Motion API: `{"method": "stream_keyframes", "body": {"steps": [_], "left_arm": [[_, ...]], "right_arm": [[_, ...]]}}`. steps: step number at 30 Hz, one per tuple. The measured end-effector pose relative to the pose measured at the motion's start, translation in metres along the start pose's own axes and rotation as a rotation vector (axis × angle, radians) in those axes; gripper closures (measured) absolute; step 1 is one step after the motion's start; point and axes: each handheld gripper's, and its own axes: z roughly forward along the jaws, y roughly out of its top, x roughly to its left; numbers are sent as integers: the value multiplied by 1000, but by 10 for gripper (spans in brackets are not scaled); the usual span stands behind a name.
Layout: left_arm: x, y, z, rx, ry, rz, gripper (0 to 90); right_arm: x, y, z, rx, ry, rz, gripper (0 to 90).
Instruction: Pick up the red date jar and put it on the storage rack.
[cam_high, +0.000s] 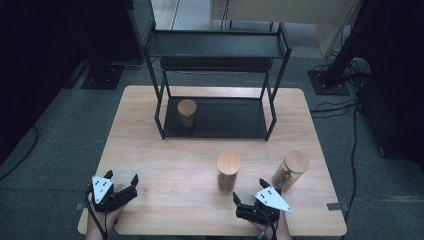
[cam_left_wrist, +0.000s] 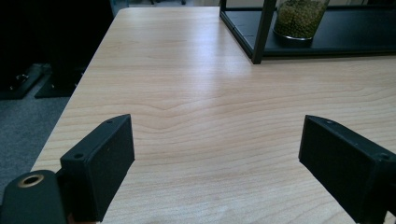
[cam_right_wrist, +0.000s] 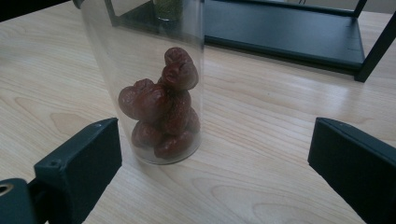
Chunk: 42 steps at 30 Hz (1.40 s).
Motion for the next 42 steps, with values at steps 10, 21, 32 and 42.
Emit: {"method": "stream_keyframes", "body": {"steps": [10,21,32,42], "left_arm": [[1,0,0,0,-3,-9,106],[2,0,0,2,-12,-17,106],[3,0,0,2,-18,-27,106],[4,0,0,6,-25,-33,106]], "right_arm": [[9,3,12,3,21,-11,33],[16,7,23,2,23,-15,60],[23,12,32,-6,13,-30,115],[27,20,37,-19,21,-42,152]]}}
